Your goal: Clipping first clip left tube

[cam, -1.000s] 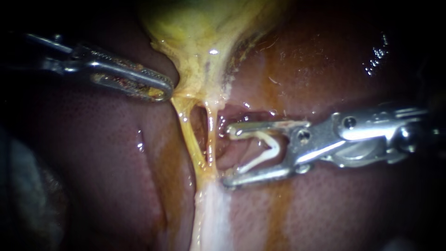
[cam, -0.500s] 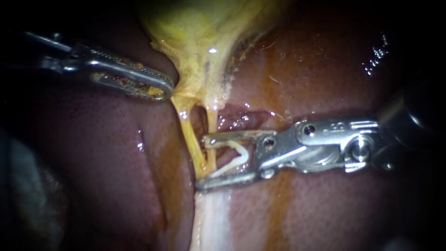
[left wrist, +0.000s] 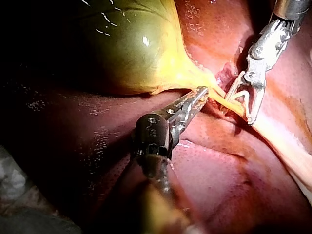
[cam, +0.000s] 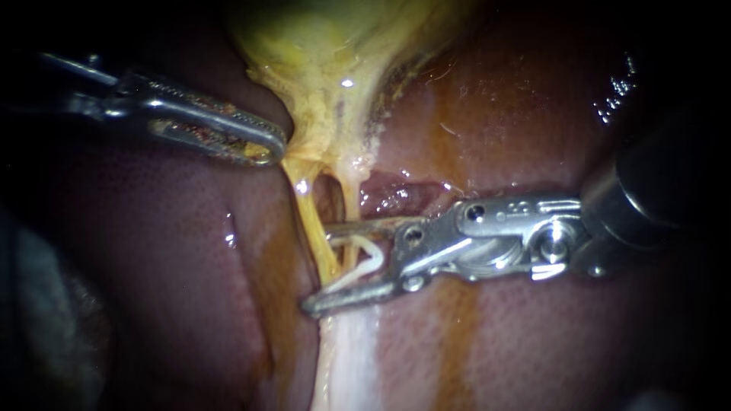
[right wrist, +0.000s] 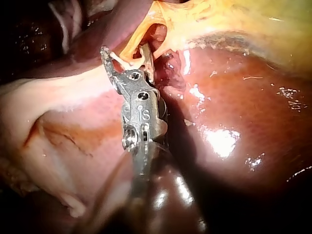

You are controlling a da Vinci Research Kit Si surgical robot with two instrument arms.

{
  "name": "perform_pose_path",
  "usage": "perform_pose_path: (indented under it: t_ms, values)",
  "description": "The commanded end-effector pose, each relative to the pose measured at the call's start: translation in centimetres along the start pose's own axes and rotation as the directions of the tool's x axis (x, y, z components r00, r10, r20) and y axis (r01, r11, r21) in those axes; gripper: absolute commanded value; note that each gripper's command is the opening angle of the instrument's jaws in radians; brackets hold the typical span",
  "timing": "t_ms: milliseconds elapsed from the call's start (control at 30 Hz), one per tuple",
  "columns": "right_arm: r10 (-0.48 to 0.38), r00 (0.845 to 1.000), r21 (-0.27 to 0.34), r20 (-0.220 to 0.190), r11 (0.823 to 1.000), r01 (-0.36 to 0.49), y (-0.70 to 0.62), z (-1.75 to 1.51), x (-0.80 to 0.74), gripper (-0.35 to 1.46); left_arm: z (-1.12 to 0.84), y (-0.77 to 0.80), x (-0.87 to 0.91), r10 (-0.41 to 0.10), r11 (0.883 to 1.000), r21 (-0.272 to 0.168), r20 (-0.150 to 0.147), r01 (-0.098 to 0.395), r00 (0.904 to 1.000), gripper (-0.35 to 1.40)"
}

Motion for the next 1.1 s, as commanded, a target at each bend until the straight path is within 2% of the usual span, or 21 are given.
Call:
perform_pose_path:
  t_ms: [33, 267, 700, 933, 1100]
  values:
    - [-0.002, 1.0, 0.006, -0.008, 1.0, 0.002, -0.01, 0.02, 0.02, 0.49, 0.0, 0.0, 0.0, 0.0, 1.0, 0.001, 0.0, 0.0, 1.0, -0.35]
    - [0.008, 0.999, 0.034, -0.034, 0.999, -0.007, -0.03, 0.17, 0.1, 0.48, 0.01, 0.0, 0.01, 0.0, 1.0, 0.001, 0.0, 0.0, 1.0, -0.35]
    - [0.017, 0.999, 0.036, -0.035, 0.999, -0.016, -0.05, 0.23, 0.09, 0.49, 0.01, 0.0, 0.01, 0.0, 1.0, 0.001, 0.0, 0.0, 1.0, -0.35]
    - [0.015, 0.999, 0.065, -0.038, 0.998, -0.013, -0.24, 0.24, 0.16, 0.49, 0.01, 0.0, 0.01, 0.0, 1.0, 0.001, 0.0, 0.0, 1.0, -0.35]
    - [0.013, 0.999, 0.092, -0.05, 0.996, -0.009, -0.4, 0.23, 0.27, 0.49, 0.01, 0.0, 0.0, 0.0, 1.0, 0.001, 0.0, 0.0, 1.0, -0.35]
